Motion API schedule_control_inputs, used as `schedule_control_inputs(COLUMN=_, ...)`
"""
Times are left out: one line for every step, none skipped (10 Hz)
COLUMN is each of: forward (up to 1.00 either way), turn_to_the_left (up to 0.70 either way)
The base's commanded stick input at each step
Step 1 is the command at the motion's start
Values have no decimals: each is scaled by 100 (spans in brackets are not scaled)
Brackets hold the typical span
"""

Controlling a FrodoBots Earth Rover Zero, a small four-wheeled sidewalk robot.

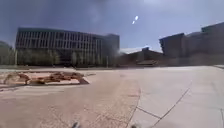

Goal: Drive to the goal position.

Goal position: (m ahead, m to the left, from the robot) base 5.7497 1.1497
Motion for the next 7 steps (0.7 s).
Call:
schedule_control_inputs(forward=85, turn_to_the_left=3)
schedule_control_inputs(forward=85, turn_to_the_left=3)
schedule_control_inputs(forward=85, turn_to_the_left=3)
schedule_control_inputs(forward=85, turn_to_the_left=3)
schedule_control_inputs(forward=85, turn_to_the_left=3)
schedule_control_inputs(forward=85, turn_to_the_left=3)
schedule_control_inputs(forward=85, turn_to_the_left=3)
